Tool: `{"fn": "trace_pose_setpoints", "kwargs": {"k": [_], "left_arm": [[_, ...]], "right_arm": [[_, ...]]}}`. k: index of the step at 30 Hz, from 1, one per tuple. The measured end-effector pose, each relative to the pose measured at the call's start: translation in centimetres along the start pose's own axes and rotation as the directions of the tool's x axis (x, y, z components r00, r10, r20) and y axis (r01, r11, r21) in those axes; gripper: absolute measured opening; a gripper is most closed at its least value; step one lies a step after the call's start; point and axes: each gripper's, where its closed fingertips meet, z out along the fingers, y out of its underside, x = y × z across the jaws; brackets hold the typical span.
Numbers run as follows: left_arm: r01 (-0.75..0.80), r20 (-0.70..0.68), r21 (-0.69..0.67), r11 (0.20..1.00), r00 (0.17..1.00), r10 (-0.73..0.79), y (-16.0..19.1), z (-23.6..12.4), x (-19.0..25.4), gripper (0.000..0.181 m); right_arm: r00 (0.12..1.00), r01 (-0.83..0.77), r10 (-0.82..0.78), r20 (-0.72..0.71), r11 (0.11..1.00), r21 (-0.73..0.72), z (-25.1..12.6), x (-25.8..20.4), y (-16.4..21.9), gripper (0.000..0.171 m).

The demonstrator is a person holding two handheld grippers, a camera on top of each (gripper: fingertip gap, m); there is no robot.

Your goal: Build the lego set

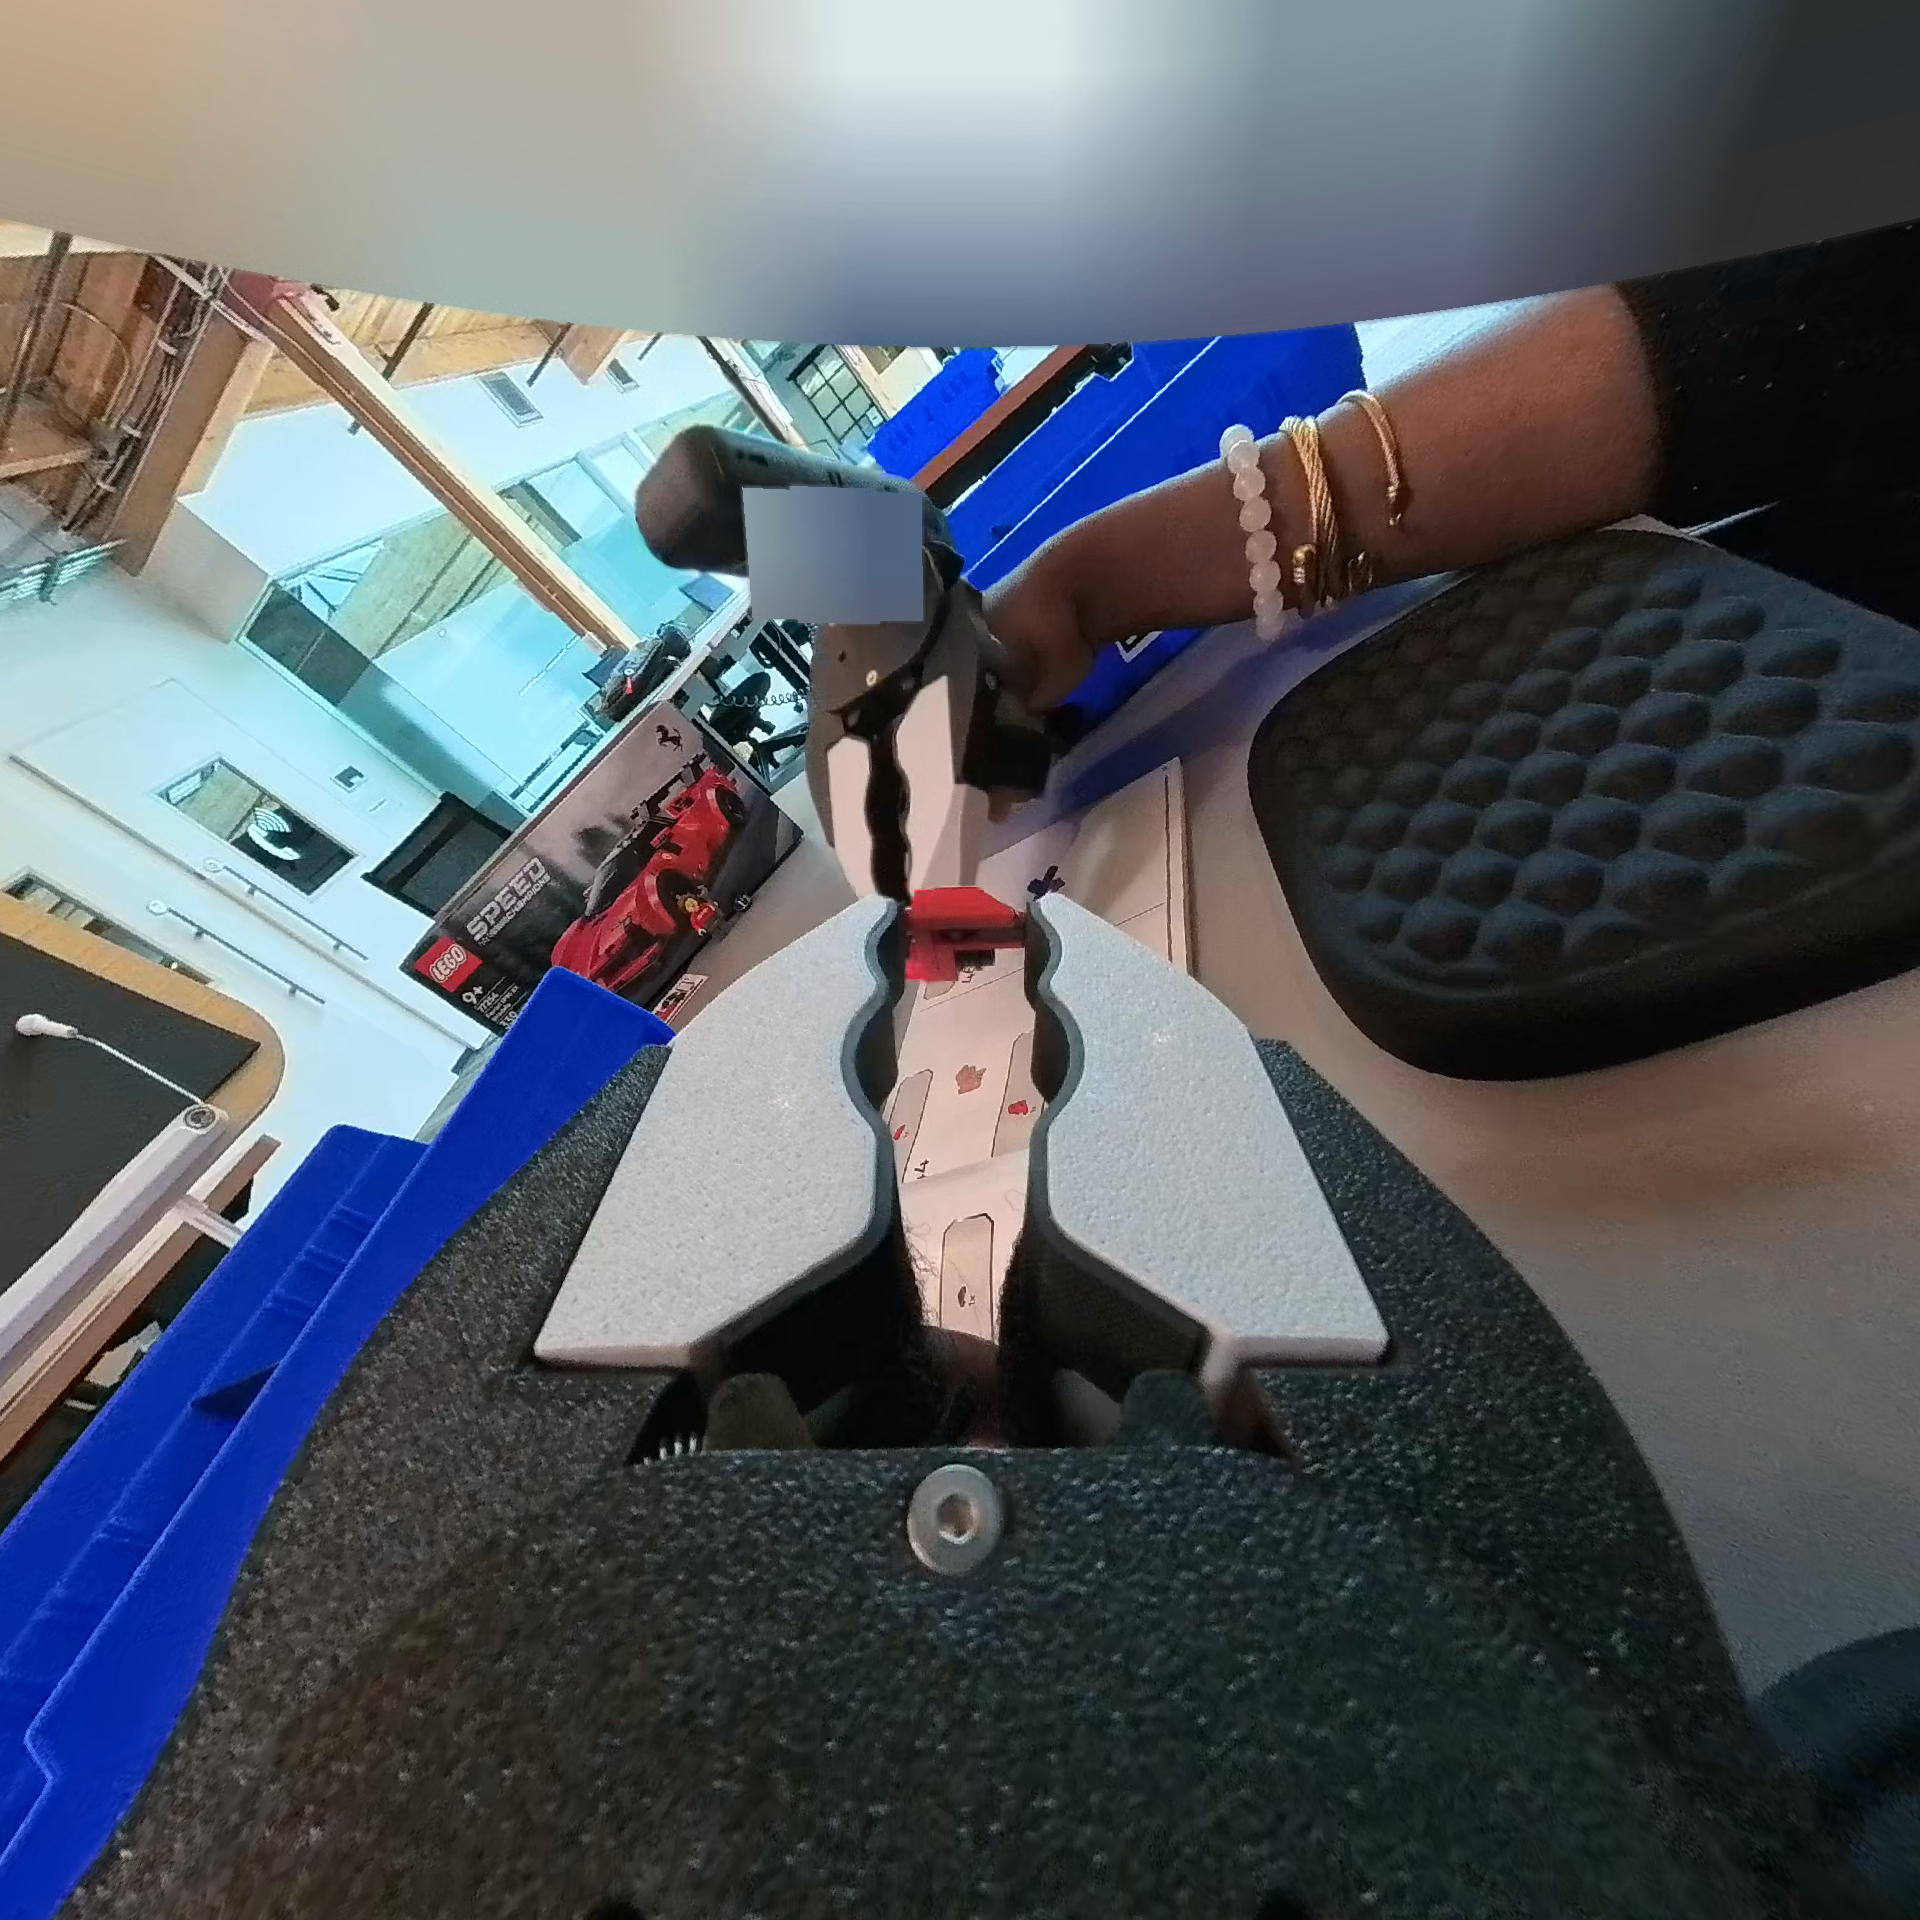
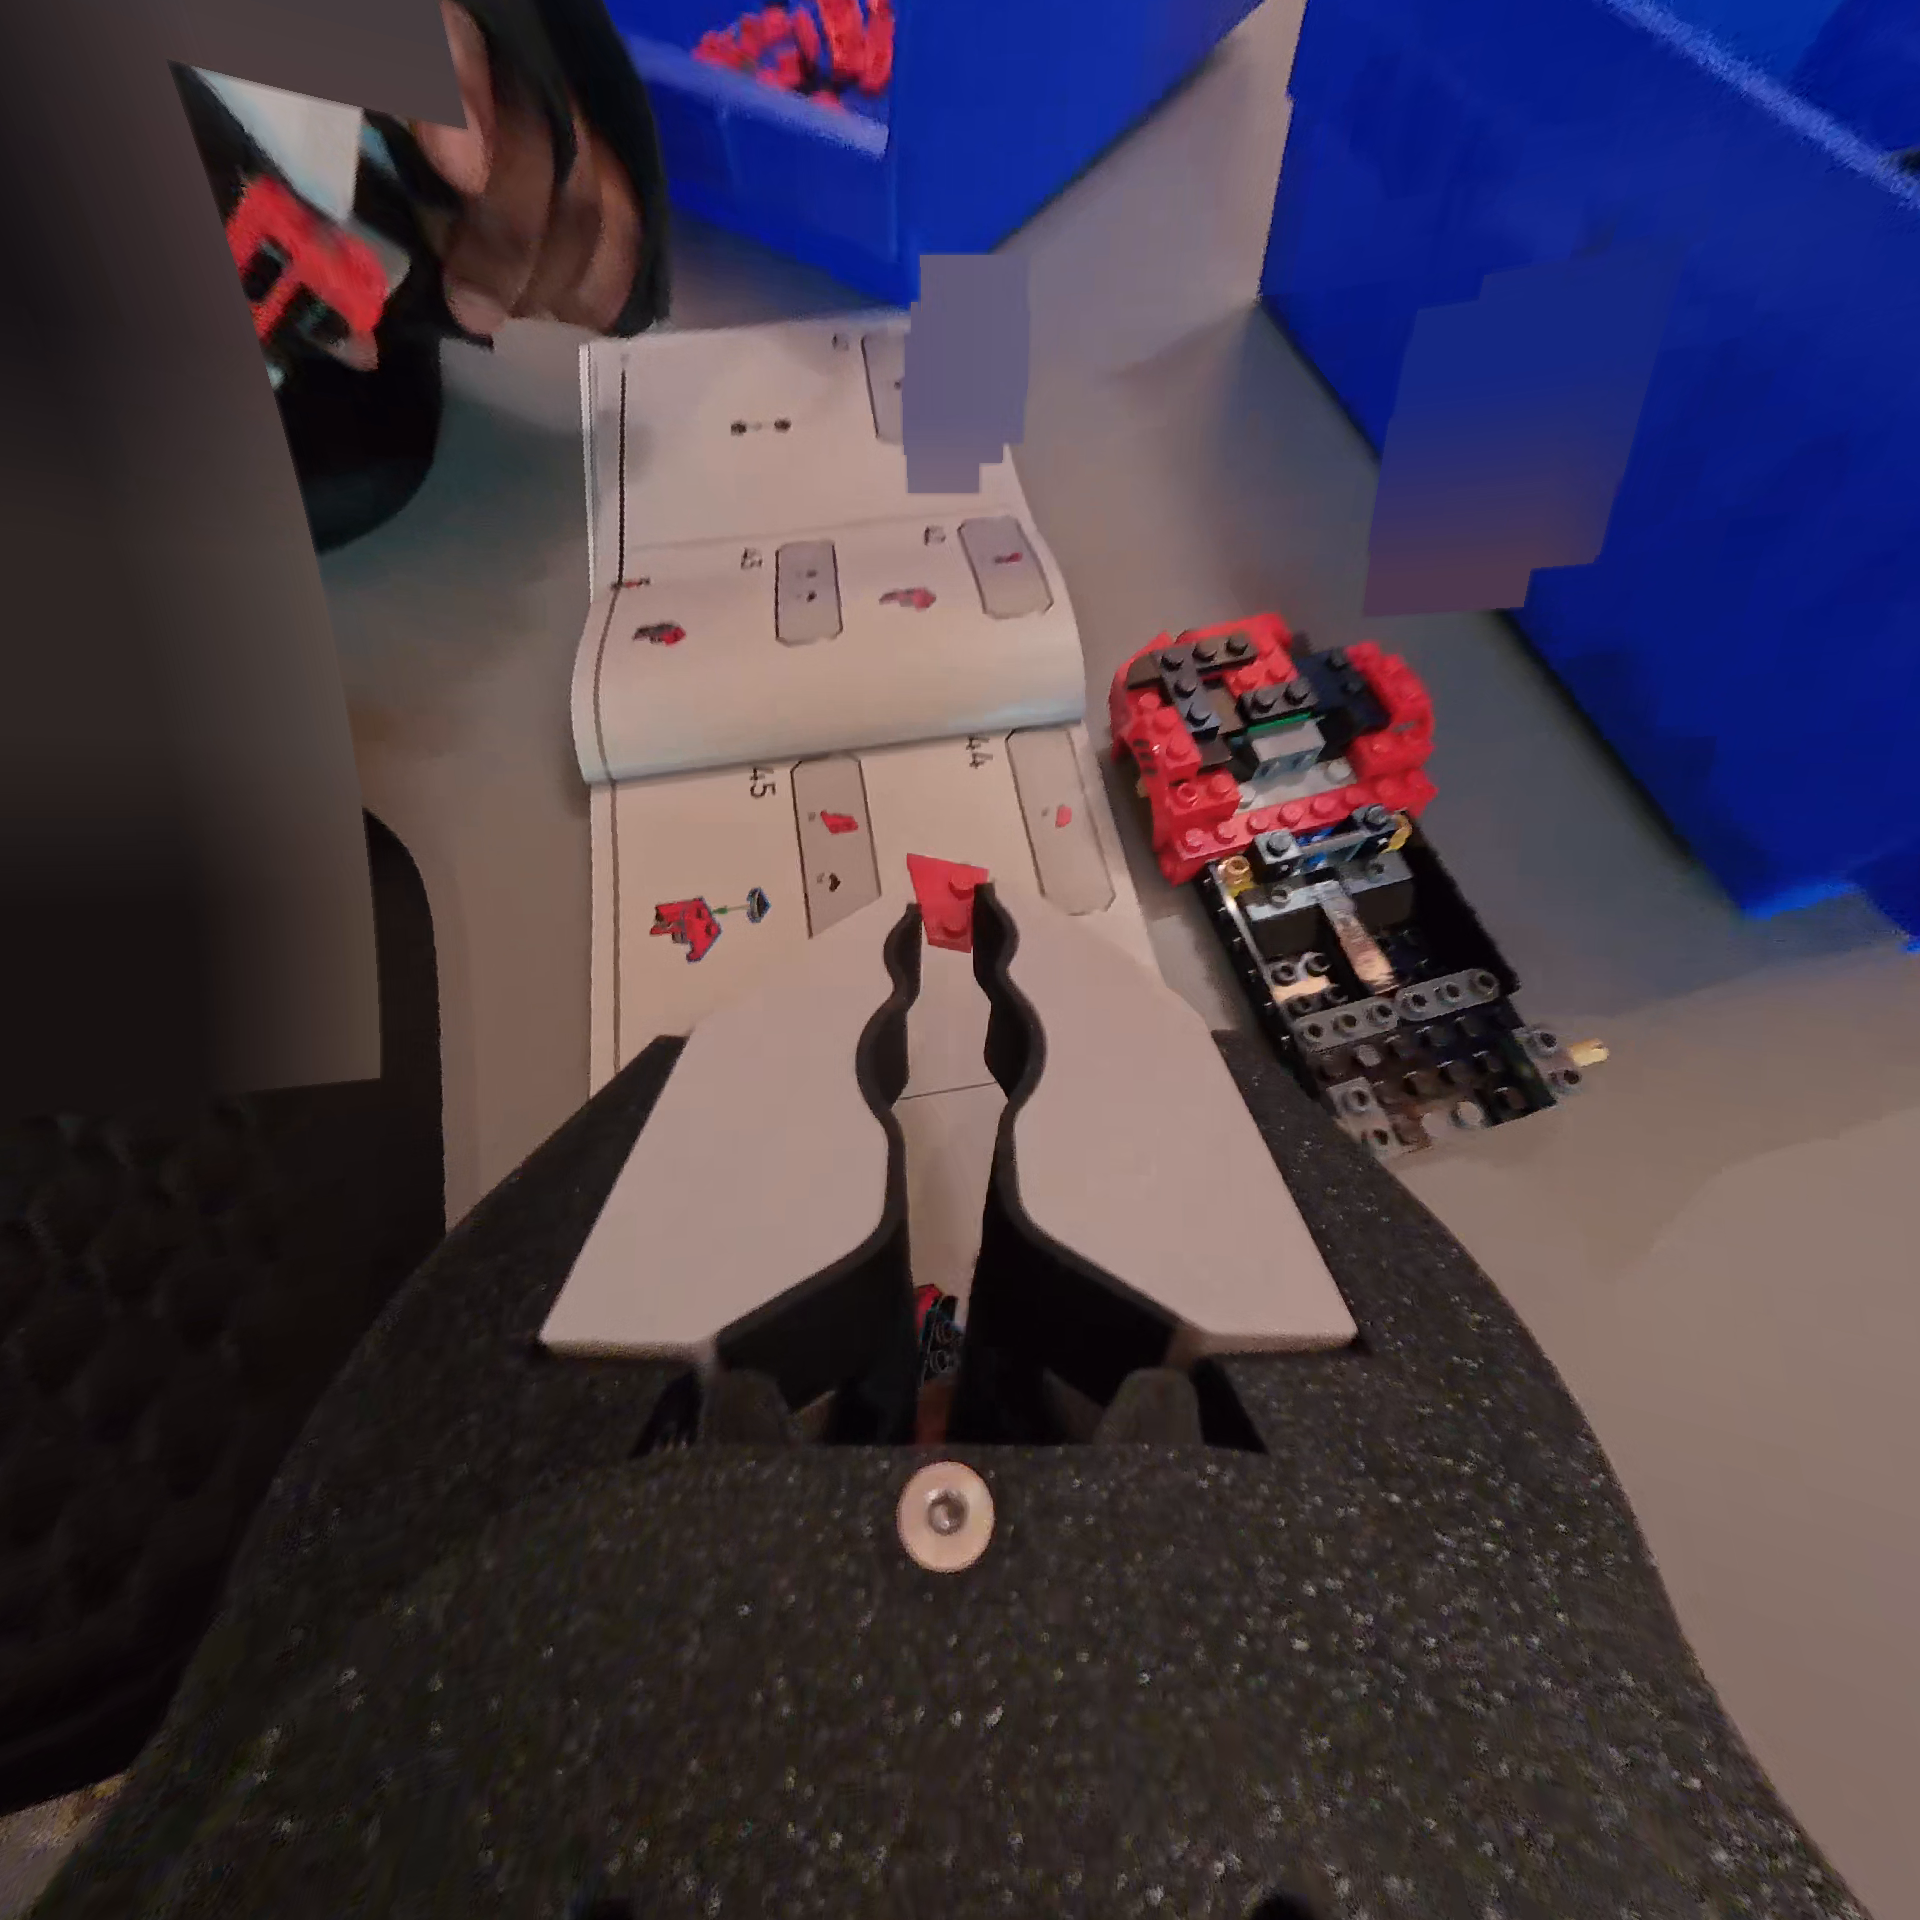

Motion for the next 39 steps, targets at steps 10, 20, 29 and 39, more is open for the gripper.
{"fn": "trace_pose_setpoints", "kwargs": {"k": [10,20,29,39], "left_arm": [[0.002,0.005,-0.005,1.0,1.0,-0.002,0.1,0.0,-0.1,0.021],[0.005,0.007,-0.009,1.0,1.0,-0.005,0.2,0.0,-0.2,0.021],[0.018,0.007,-0.02,1.0,1.0,-0.018,0.4,0.1,-0.2,0.021],[0.011,-0.001,-0.022,1.0,1.0,-0.011,0.4,0.1,-0.1,0.021]], "right_arm": [[0.981,0.021,0.041,-0.192,0.951,0.309,-3.9,2.7,-4.6,0.009],[0.977,0.016,0.055,-0.206,0.946,0.325,-4.0,2.9,-4.9,0.009],[0.996,-0.027,0.043,-0.075,0.98,0.198,-1.9,1.2,-3.2,0.009],[0.996,-0.039,0.043,0.072,0.997,-0.061,3.0,-1.4,0.2,0.01]]}}
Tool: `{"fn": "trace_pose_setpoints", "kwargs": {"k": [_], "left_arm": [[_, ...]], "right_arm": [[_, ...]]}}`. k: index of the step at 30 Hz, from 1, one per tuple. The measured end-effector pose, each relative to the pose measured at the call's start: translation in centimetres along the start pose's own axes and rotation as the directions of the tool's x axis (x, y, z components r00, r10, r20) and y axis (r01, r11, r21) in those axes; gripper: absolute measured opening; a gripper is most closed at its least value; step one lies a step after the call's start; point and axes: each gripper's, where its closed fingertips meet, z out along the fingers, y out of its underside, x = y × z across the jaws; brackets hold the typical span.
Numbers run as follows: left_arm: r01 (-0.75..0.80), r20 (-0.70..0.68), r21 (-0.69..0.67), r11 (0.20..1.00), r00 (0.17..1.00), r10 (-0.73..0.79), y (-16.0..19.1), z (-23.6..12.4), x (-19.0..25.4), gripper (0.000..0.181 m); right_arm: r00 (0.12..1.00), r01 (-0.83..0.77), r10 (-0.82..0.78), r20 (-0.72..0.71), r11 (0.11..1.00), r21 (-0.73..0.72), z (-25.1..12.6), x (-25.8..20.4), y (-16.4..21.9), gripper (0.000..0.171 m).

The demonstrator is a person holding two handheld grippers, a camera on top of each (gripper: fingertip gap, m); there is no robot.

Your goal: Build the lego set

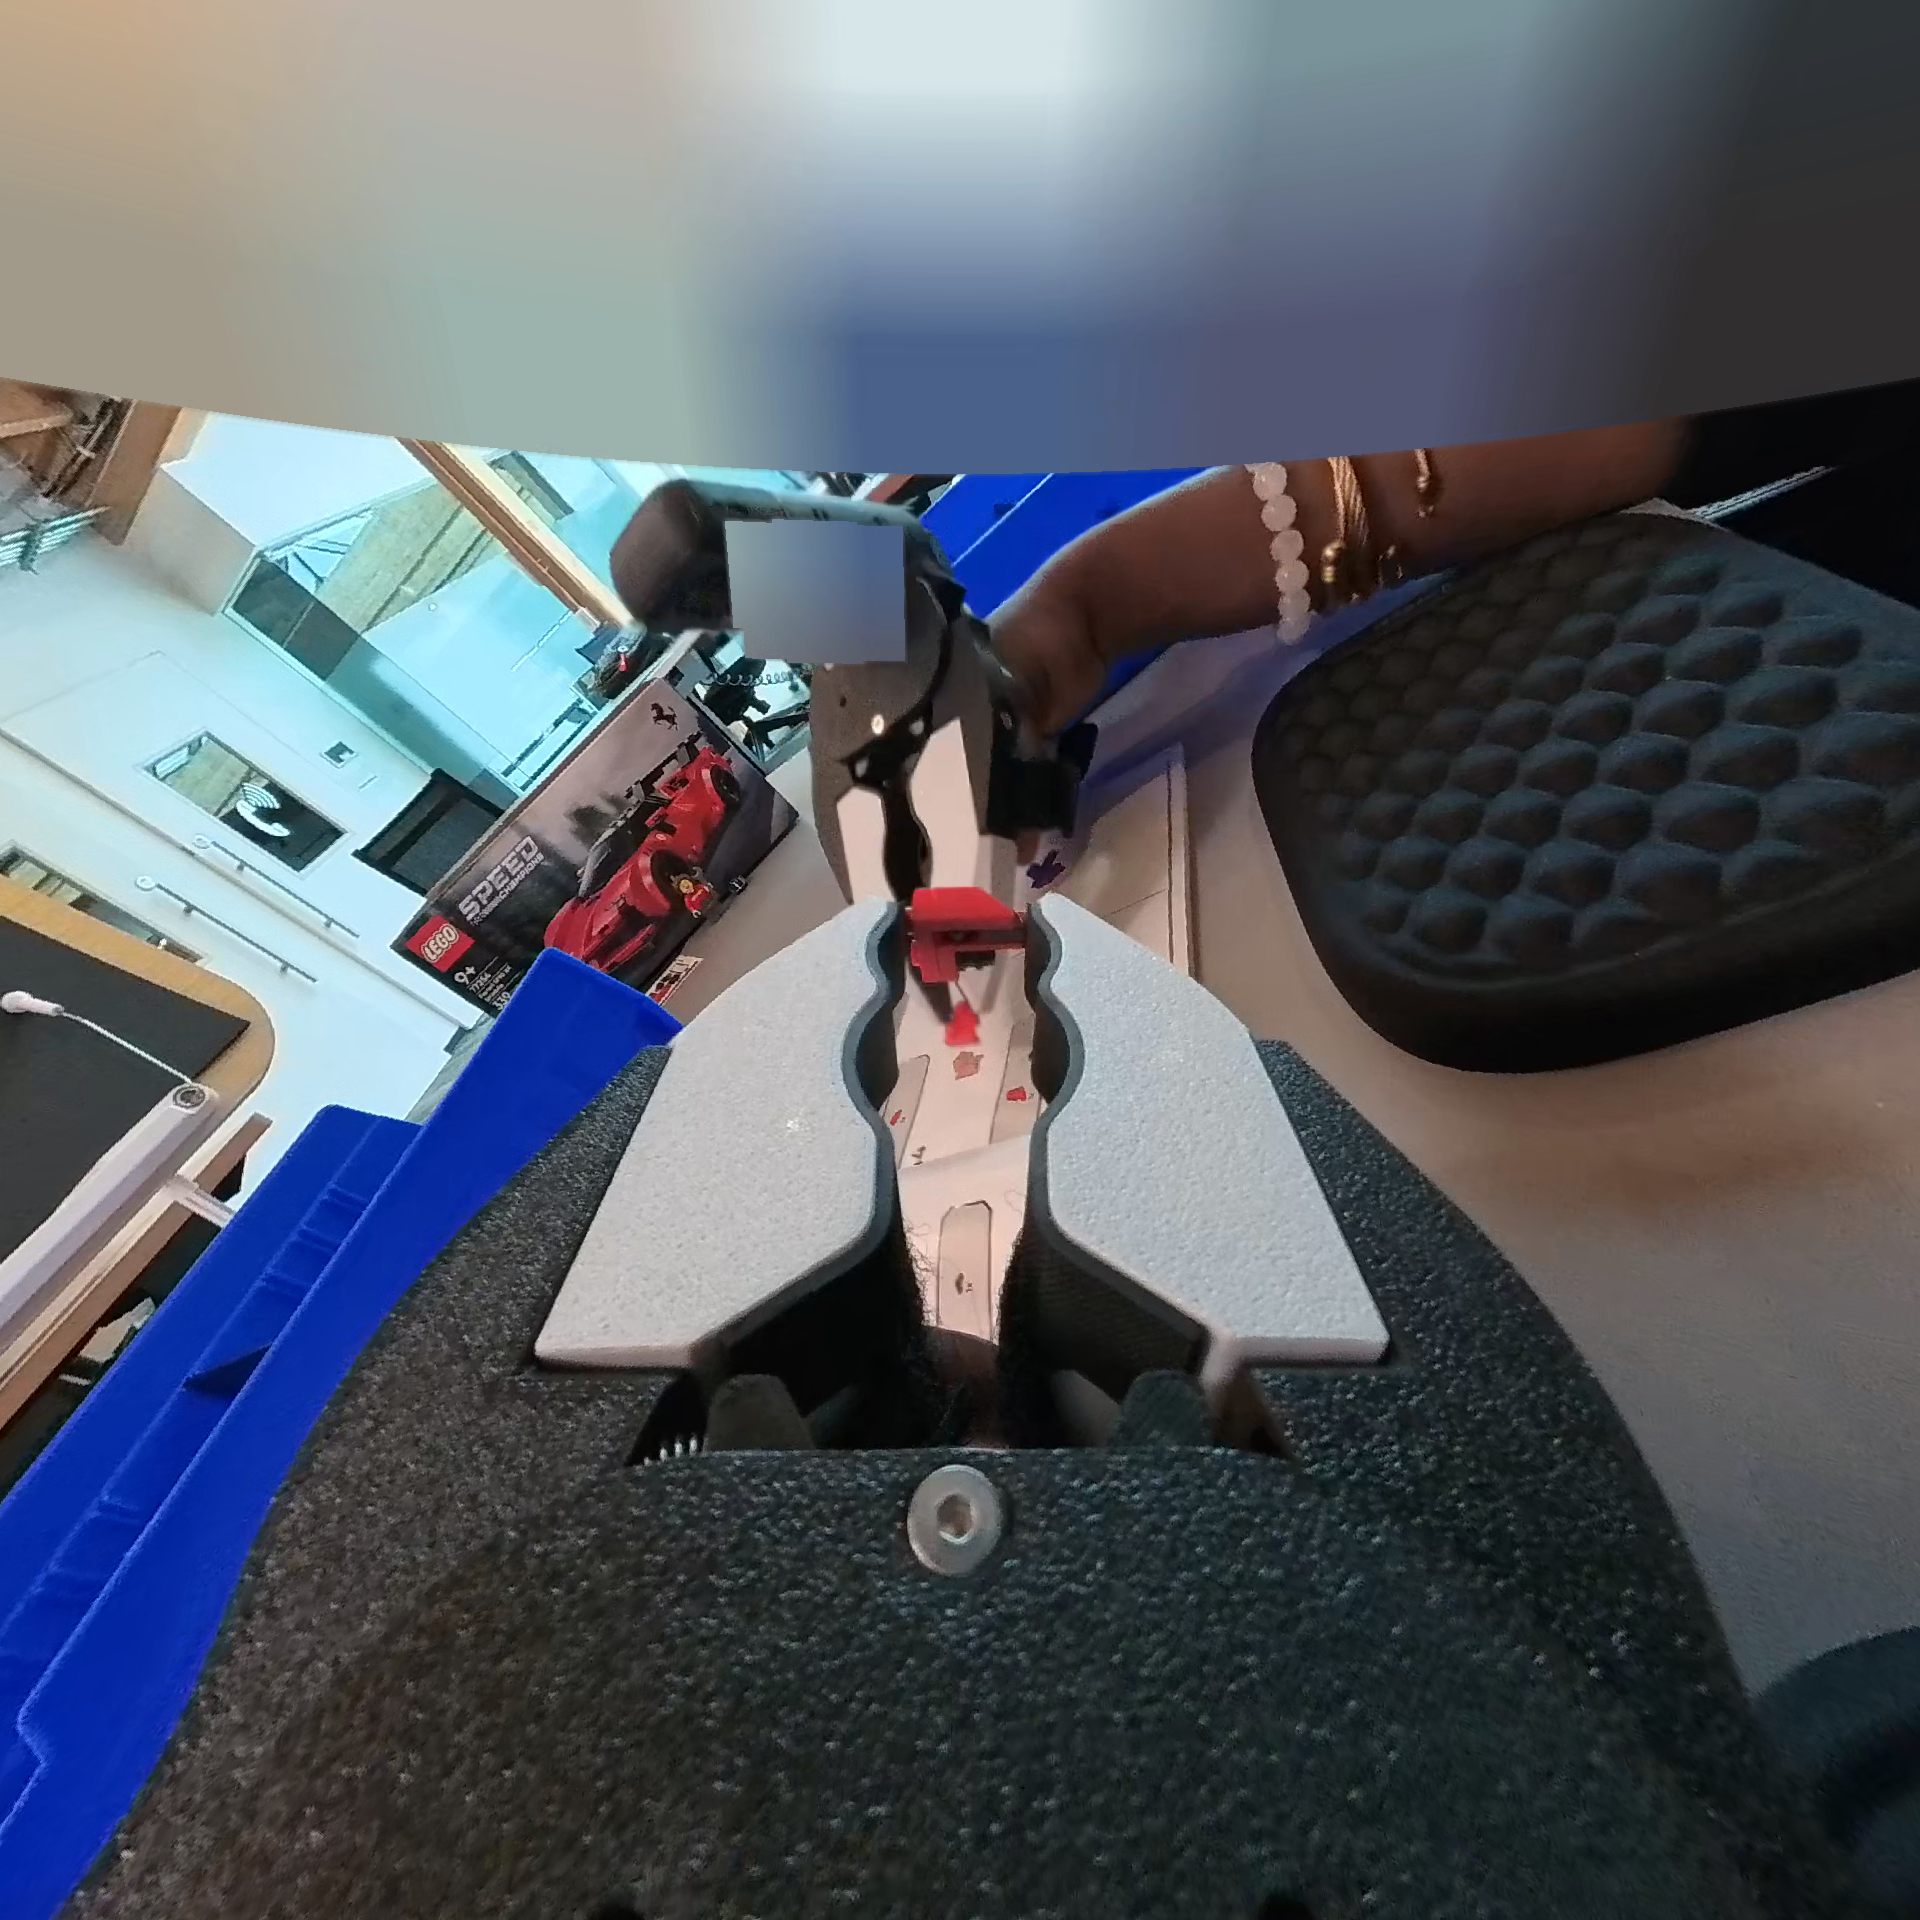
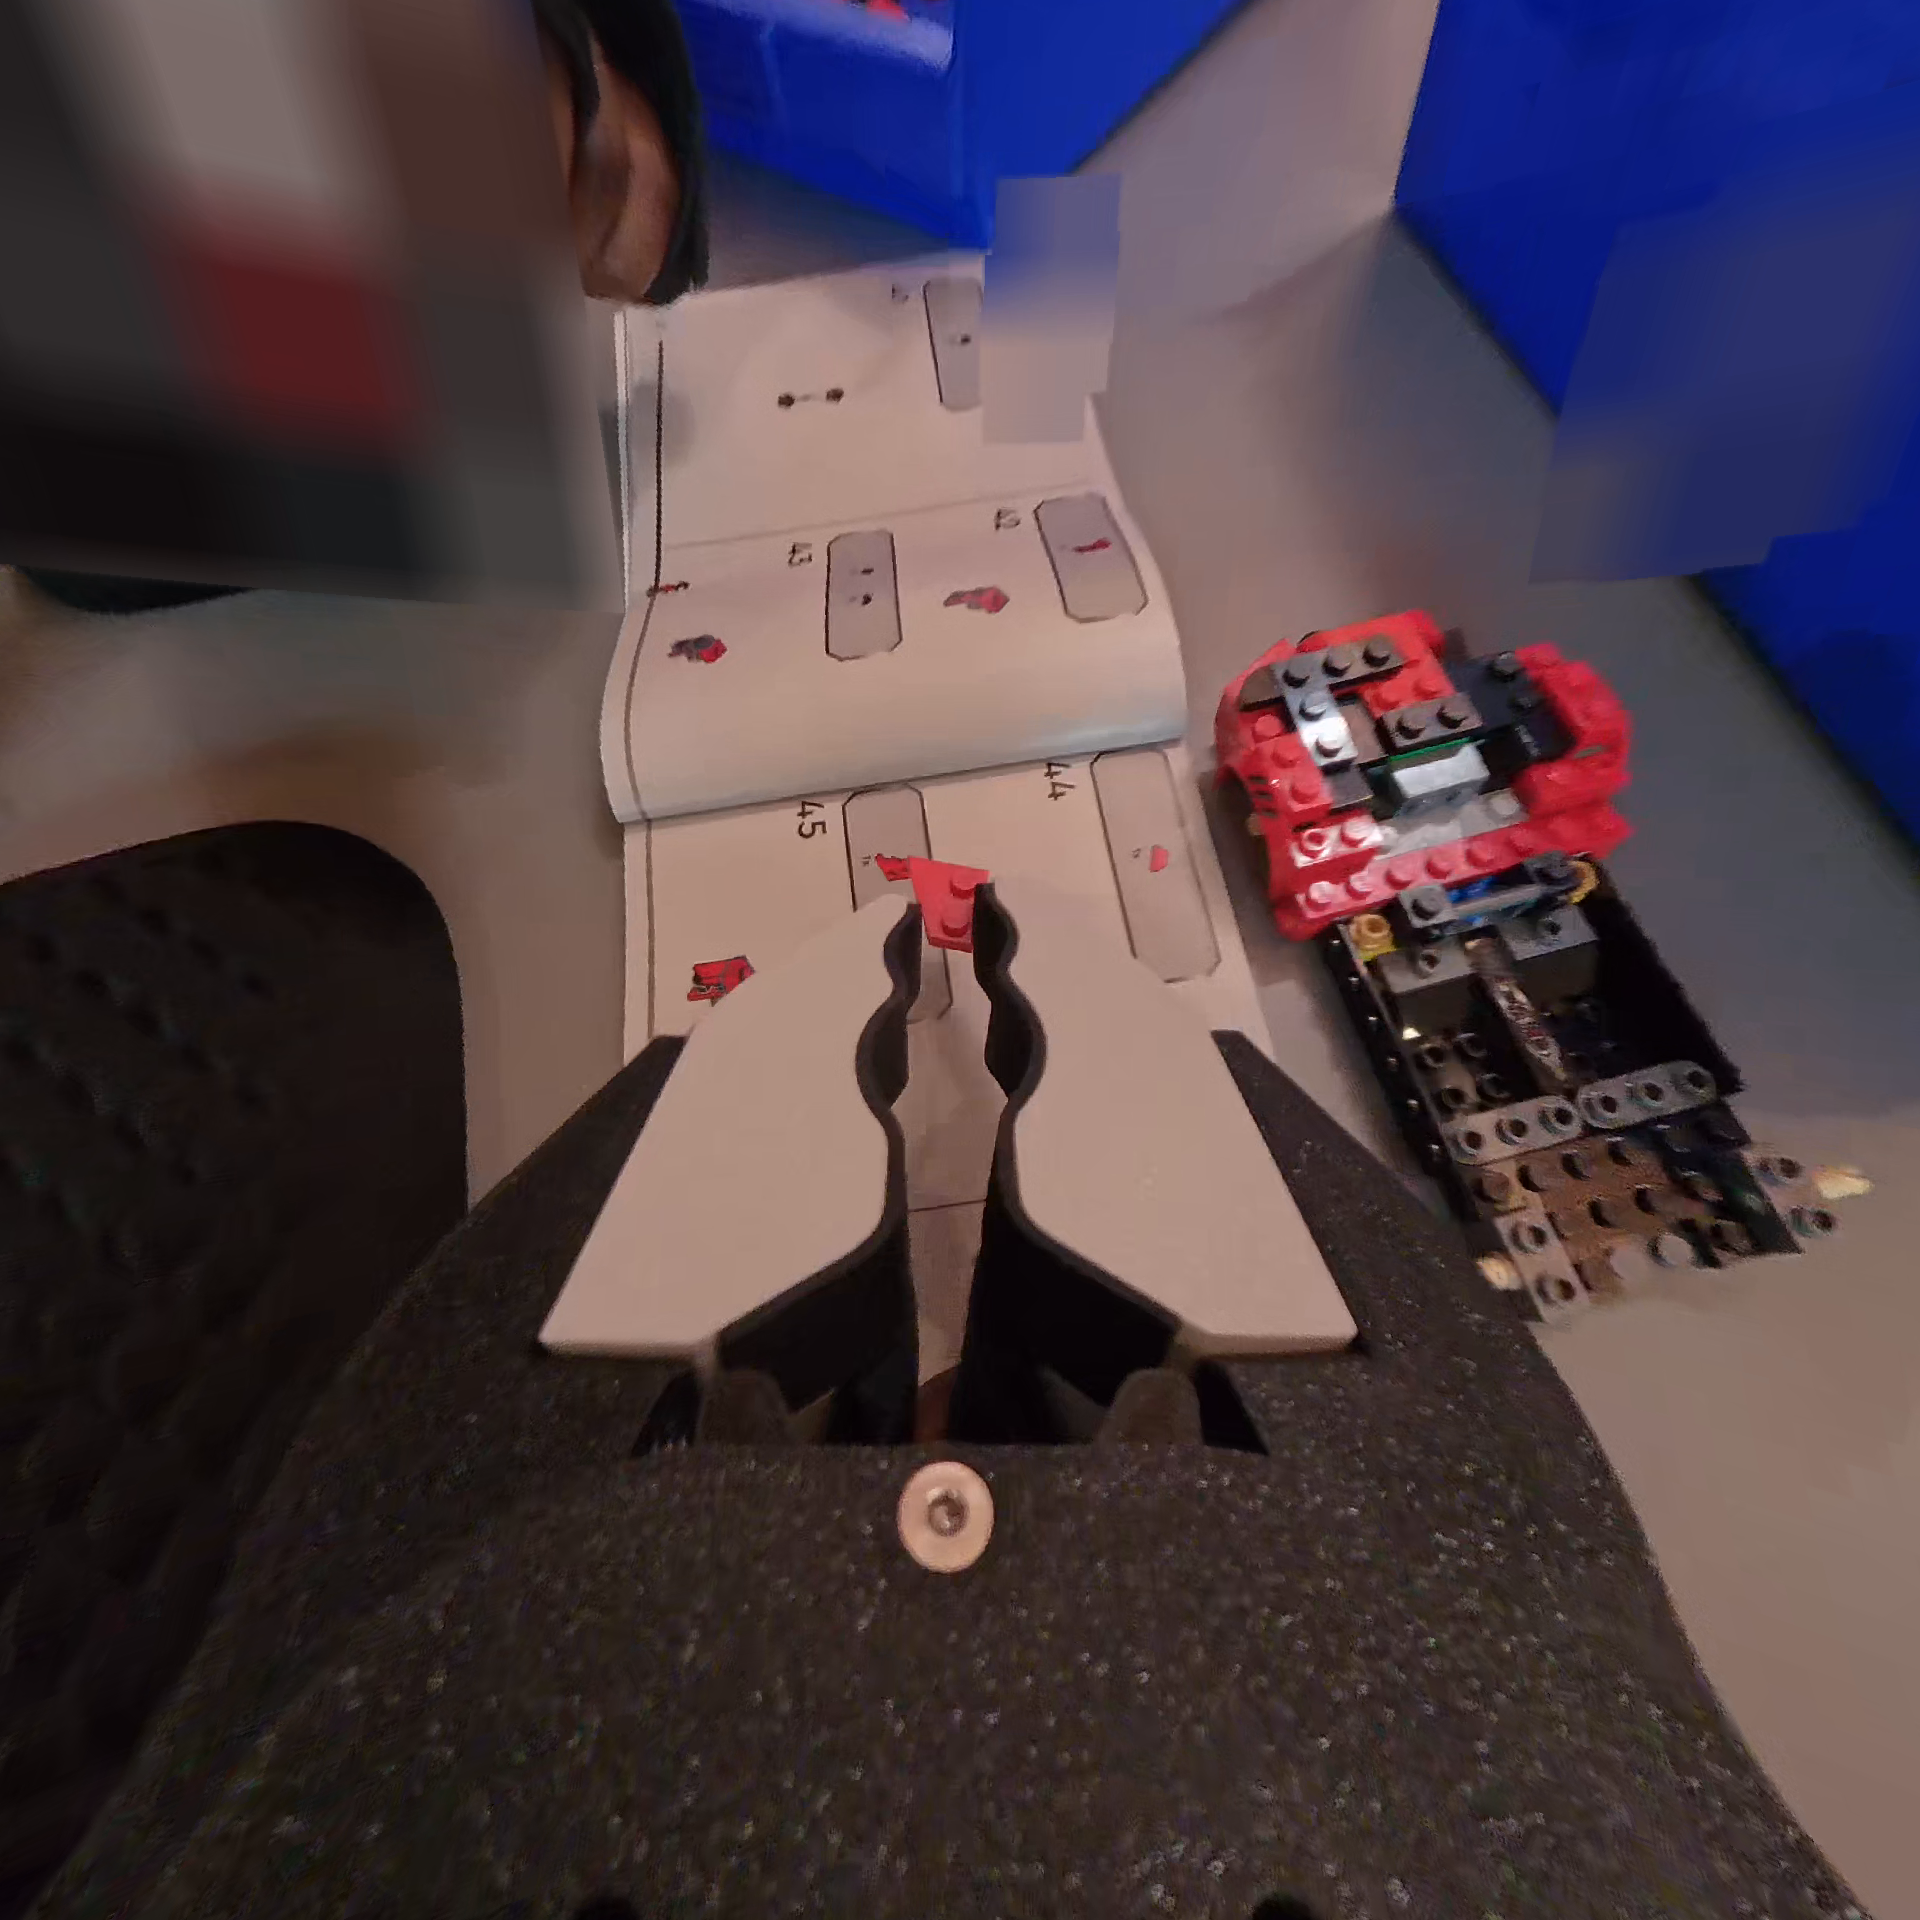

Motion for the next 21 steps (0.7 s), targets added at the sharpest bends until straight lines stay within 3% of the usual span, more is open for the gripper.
{"fn": "trace_pose_setpoints", "kwargs": {"k": [5,10,15,17,21], "left_arm": [[-0.001,0.003,0.005,1.0,1.0,0.001,-0.1,0.0,0.0,0.021],[0.016,0.023,0.031,0.999,1.0,-0.017,-0.6,-0.2,-0.4,0.021],[0.072,0.087,0.08,0.994,0.993,-0.079,-1.0,-0.8,-1.8,0.021],[0.104,0.109,0.109,0.989,0.987,-0.116,-1.2,-1.2,-2.5,0.021],[0.19,0.131,0.184,0.964,0.968,-0.215,-1.6,-1.9,-3.7,0.021]], "right_arm": [[0.999,-0.04,0.041,0.019,0.997,-0.068,1.3,-0.2,0.9,0.033],[0.999,-0.037,0.04,-0.006,0.976,0.213,-1.3,0.4,-3.2,0.034],[0.988,-0.001,0.091,-0.125,0.811,0.585,-7.7,2.4,-7.4,0.023],[0.979,0.016,0.116,-0.17,0.779,0.627,-9.3,3.0,-7.7,0.021],[0.981,0.011,0.105,-0.162,0.805,0.594,-8.7,3.0,-7.2,0.022]]}}
